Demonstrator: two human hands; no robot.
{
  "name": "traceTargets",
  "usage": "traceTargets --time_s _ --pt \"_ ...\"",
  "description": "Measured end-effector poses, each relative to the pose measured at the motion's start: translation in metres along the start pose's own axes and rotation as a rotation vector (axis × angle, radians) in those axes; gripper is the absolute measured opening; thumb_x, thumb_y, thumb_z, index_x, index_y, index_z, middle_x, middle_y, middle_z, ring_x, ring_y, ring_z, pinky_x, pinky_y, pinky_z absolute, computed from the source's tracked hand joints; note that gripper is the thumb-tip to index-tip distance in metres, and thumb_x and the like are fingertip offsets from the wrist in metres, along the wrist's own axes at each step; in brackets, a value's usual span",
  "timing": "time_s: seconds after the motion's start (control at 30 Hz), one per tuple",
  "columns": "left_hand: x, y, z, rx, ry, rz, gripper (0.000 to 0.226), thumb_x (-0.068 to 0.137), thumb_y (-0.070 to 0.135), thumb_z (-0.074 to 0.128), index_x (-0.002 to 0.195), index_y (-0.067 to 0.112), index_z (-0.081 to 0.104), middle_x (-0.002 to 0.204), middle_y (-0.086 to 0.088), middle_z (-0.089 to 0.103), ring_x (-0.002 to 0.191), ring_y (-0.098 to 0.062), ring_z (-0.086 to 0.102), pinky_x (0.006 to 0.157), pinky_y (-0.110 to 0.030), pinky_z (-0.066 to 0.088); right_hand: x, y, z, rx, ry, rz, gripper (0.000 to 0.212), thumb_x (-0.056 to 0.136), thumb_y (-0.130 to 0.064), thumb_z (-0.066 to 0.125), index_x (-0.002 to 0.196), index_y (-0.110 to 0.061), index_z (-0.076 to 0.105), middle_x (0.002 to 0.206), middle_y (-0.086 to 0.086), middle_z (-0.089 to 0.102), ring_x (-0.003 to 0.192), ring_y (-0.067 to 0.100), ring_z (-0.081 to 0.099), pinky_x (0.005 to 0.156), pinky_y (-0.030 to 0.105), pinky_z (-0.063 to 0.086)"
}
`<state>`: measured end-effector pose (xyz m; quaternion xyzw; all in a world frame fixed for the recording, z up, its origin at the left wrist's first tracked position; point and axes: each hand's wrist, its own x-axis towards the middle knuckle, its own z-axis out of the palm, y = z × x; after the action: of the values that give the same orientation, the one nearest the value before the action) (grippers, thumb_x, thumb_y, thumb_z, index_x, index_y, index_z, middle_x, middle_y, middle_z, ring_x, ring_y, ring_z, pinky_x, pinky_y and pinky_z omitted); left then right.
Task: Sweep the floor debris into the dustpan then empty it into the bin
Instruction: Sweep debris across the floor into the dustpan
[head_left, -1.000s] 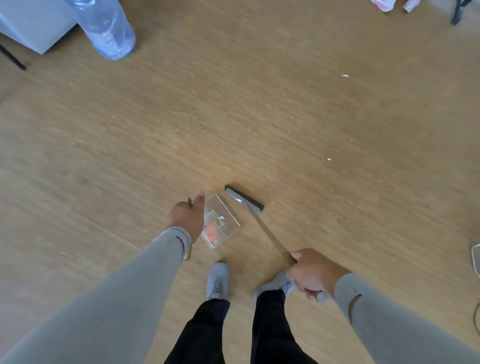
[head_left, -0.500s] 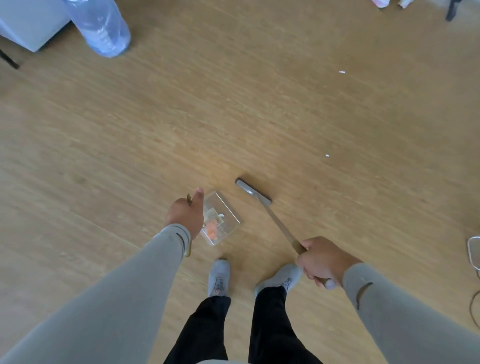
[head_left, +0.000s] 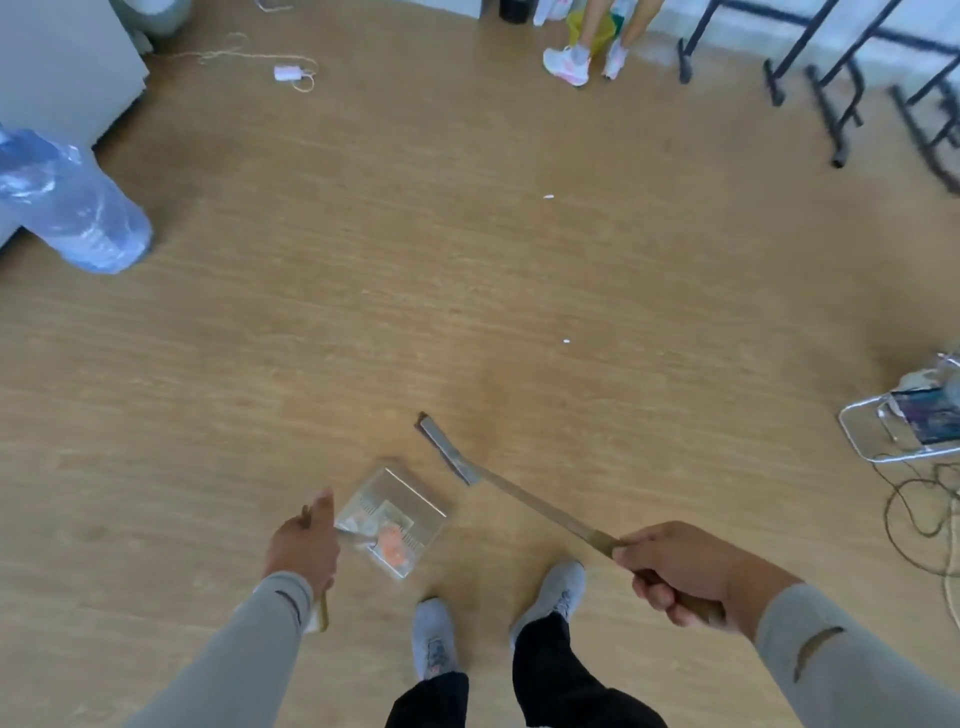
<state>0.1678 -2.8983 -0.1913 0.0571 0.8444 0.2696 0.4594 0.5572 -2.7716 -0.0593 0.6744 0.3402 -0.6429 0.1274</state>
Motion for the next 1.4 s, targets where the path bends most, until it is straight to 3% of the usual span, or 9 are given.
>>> traceTargets --time_s 0.2,0.33,0.43,0.53,0.7,0.83,1.1,1.23,1.4 --pt "-0.027 0.061 0.004 0.073 -0.008 0.124 0.079 0.092 0.079 0.041 0.067 0.006 0.058 0.048 -0.006 0.051 0.042 -0.022 0.044 0.05 -0.033 0.04 -0.014 0.028 -0.028 0.289 0.179 -0.091 0.019 0.102 -0.015 0.056 0.113 0.0 0.062 0.059 0.007 0.053 0.043 0.014 0.041 0.039 0.025 0.029" --pt "-0.047 0.112 0.02 0.076 -0.039 0.183 0.079 0.095 0.075 0.043 0.083 0.0 0.066 0.054 -0.008 0.055 0.048 -0.023 0.047 0.052 -0.034 0.043 -0.012 0.045 -0.076 0.406 0.245 -0.16 0.017 0.103 -0.013 0.054 0.112 -0.002 0.063 0.057 0.007 0.052 0.042 0.014 0.041 0.04 0.024 0.028" --pt "-0.067 0.15 0.041 0.098 -0.054 0.254 0.08 0.088 0.077 0.044 0.084 0.002 0.068 0.062 -0.013 0.062 0.056 -0.027 0.052 0.062 -0.041 0.046 -0.004 0.056 -0.115 0.531 0.266 -0.182 0.012 0.103 -0.008 0.055 0.11 -0.003 0.064 0.065 0.011 0.061 0.045 0.014 0.049 0.039 0.022 0.036" --pt "-0.081 0.178 0.062 0.073 -0.068 0.286 0.074 0.075 0.078 0.046 0.088 0.008 0.067 0.07 -0.015 0.063 0.061 -0.028 0.051 0.065 -0.042 0.042 0.009 0.06 -0.148 0.458 0.306 -0.142 0.01 0.099 -0.002 0.054 0.104 0.001 0.061 0.073 0.015 0.065 0.047 0.018 0.051 0.042 0.025 0.04" --pt "-0.09 0.207 0.104 -0.055 -0.018 0.269 0.057 0.1 0.063 0.049 0.106 0.01 0.069 0.084 -0.018 0.064 0.061 -0.029 0.049 0.063 -0.041 0.042 0.025 0.062 -0.201 0.246 0.379 -0.18 0.012 0.092 -0.005 0.054 0.095 0.005 0.061 0.059 0.01 0.055 0.048 0.02 0.043 0.044 0.026 0.038" --pt "-0.094 0.232 0.133 -0.12 0.05 0.291 0.055 0.097 0.06 0.053 0.091 0.009 0.071 0.055 -0.006 0.06 0.039 -0.02 0.042 0.045 -0.032 0.04 0.042 0.064 -0.233 0.234 0.359 -0.157 0.017 0.091 -0.007 0.053 0.094 0.006 0.063 0.061 0.011 0.054 0.056 0.023 0.041 0.046 0.029 0.035" --pt "-0.045 0.303 0.189 -0.055 0.0 0.24 0.056 0.093 0.064 0.055 0.084 0.009 0.067 0.054 -0.006 0.06 0.039 -0.021 0.041 0.047 -0.033 0.041 0.067 0.037 -0.276 0.268 0.339 -0.093 0.022 0.088 -0.014 0.052 0.101 0.001 0.062 0.058 0.01 0.057 0.062 0.028 0.04 0.051 0.035 0.029" --pt "-0.005 0.353 0.217 0.013 -0.05 0.221 0.059 0.096 0.062 0.056 0.078 0.007 0.065 0.049 -0.005 0.055 0.035 -0.019 0.038 0.045 -0.028 0.037 0.08 -0.009 -0.29 0.288 0.366 -0.054 0.019 0.087 -0.013 0.052 0.094 0.002 0.06 0.057 0.011 0.057 0.058 0.025 0.042 0.053 0.036 0.027" --pt "0.044 0.413 0.244 0.119 -0.143 0.293 0.062 0.1 0.059 0.052 0.072 0.004 0.059 0.044 -0.004 0.046 0.037 -0.019 0.036 0.046 -0.029 0.034 0.099 -0.082 -0.301 0.322 0.385 0.02 0.023 0.09 -0.015 0.051 0.101 0.002 0.061 0.058 0.013 0.058 0.054 0.023 0.039 0.048 0.031 0.032"
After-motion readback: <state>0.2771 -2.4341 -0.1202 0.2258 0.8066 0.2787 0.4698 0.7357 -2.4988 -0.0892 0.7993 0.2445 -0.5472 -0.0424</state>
